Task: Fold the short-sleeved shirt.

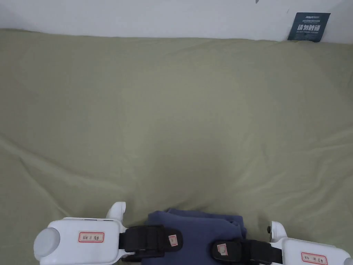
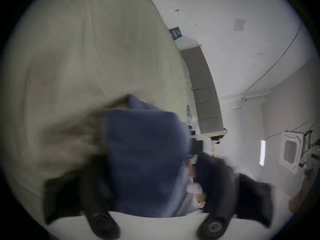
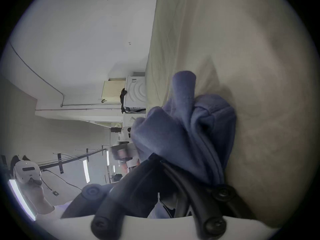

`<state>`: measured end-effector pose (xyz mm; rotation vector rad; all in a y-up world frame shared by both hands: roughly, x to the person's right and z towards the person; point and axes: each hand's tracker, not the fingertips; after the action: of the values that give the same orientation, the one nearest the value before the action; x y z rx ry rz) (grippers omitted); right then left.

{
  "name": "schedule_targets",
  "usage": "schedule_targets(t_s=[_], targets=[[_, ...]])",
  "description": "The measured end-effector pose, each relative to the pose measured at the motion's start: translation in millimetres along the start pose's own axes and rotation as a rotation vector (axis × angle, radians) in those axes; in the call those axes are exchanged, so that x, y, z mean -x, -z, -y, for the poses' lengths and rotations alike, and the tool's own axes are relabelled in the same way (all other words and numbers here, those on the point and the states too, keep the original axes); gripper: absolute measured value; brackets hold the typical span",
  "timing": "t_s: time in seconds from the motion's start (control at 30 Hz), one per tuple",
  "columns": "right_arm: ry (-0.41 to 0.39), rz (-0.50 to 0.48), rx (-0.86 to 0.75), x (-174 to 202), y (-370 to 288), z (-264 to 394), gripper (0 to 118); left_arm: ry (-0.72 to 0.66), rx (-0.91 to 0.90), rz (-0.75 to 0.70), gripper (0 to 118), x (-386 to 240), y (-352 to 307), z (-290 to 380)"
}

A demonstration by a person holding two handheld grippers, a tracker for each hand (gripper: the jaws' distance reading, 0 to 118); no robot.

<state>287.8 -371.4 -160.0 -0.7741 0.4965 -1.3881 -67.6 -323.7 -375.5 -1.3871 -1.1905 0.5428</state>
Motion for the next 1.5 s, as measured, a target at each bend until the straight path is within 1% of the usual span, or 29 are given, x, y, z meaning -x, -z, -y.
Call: schedule_targets(t_s=[0.03,0.07,0.1,0.13,0.17,0.2,0.27,0.3,0.33,0.4,0.53,0.6,0.67,0.73,0.83,0.9,0.93,0.97,1.0,1.03,1.1,1.13,1.2,1.3,1.33,1.37,1.4,1.47,1.5], targets=[[-0.02,0.019,-0.003,5.4,-1.1,0.6,2,-0.001,0.007,-0.076,33,4.7,-2.2,-0.9],[-0.063,0.061,-0.013,11.4,-5.0,-0.4,2,-0.011,0.019,-0.087,33,7.7,-3.6,-1.0],[-0.097,0.095,-0.023,20.7,-6.9,0.9,2,-0.041,0.032,-0.031,33,11.5,-8.7,-2.4],[-0.142,0.139,-0.041,33.0,-9.5,3.5,2,-0.06,0.025,-0.013,33,9.4,-14.4,-3.2],[-0.199,0.209,-0.079,48.9,-12.6,8.0,2,-0.041,0.017,-0.031,33,4.3,-22.6,-3.8],[-0.257,0.255,-0.117,66.9,-15.7,12.7,2,-0.028,0.008,-0.042,33,2.0,-32.9,-5.2],[-0.35,0.256,-0.153,93.7,-22.6,20.9,2,-0.04,-0.028,-0.044,33,4.9,-70.2,-12.7],[-0.376,0.264,-0.17,102.6,-25.3,23.6,2,-0.046,-0.065,-0.059,33,6.3,-92.9,-16.8],[-0.379,0.253,-0.189,110.9,-28.4,24.2,2,-0.023,-0.076,-0.116,33,10.8,-121.3,-22.2],[-0.372,0.235,-0.204,118.6,-31.8,25.9,2,-0.035,-0.11,-0.23,33,24.5,-177.9,-31.1],[-0.398,0.279,-0.224,128.1,-30.3,22.3,2,-0.093,-0.176,-0.415,33,63.1,-293.2,-47.6],[-0.413,0.283,-0.213,132.6,-26.6,19.0,2,-0.142,-0.182,-0.514,33,81.4,-334.5,-58.3],[-0.434,0.309,-0.209,137.4,-21.0,16.9,2,-0.146,-0.161,-0.547,33,96.5,-369.8,-68.9],[-0.444,0.311,-0.199,142.1,-13.6,13.4,2,-0.182,-0.171,-0.529,33,104.4,-389.5,-82.3],[-0.445,0.324,-0.203,144.5,-3.8,8.8,2,-0.182,-0.162,-0.549,33,102.1,-402.2,-93.9],[-0.445,0.307,-0.2,143.4,-3.0,4.6,2,-0.169,-0.152,-0.554,35,96.1,-404.9,-97.7],[-0.445,0.302,-0.198,143.8,-1.6,3.8,2,-0.155,-0.139,-0.568,49,91.2,-405.3,-98.4],[-0.443,0.295,-0.197,143.9,-0.6,2.9,2,-0.139,-0.137,-0.574,79,93.1,-410.2,-100.1],[-0.443,0.286,-0.194,142.8,-2.0,1.0,2,-0.106,-0.151,-0.602,113,87.9,-410.0,-99.6],[-0.443,0.285,-0.192,142.6,-2.2,0.0,2,-0.079,-0.174,-0.644,118,82.8,-411.0,-99.5],[-0.452,0.286,-0.194,142.7,-3.8,-0.5,2,-0.054,-0.242,-0.629,118,75.9,-421.7,-94.7],[-0.454,0.284,-0.199,142.9,-7.4,-0.8,2,-0.068,-0.264,-0.643,118,70.0,-423.5,-91.9],[-0.457,0.277,-0.215,145.7,-13.6,-0.4,2,-0.059,-0.261,-0.66,118,55.1,-421.3,-84.0],[-0.497,0.266,-0.232,154.7,-27.4,1.4,2,0.008,-0.356,-0.69,118,20.5,-383.3,-64.3],[-0.523,0.274,-0.242,159.7,-31.0,2.2,2,0.052,-0.387,-0.674,118,7.1,-365.0,-58.6],[-0.548,0.285,-0.258,165.2,-34.2,3.4,2,0.064,-0.426,-0.675,113,-19.2,-334.4,-46.3],[-0.572,0.297,-0.266,171.7,-37.2,5.2,2,0.069,-0.433,-0.677,86,-36.5,-310.7,-41.0],[-0.679,0.375,-0.313,190.0,-41.0,11.3,2,0.164,-0.522,-0.682,1,-79.0,-251.7,-24.3],[-0.739,0.44,-0.348,199.6,-41.2,15.2,2,0.212,-0.538,-0.675,0,-78.0,-239.2,-28.6]])
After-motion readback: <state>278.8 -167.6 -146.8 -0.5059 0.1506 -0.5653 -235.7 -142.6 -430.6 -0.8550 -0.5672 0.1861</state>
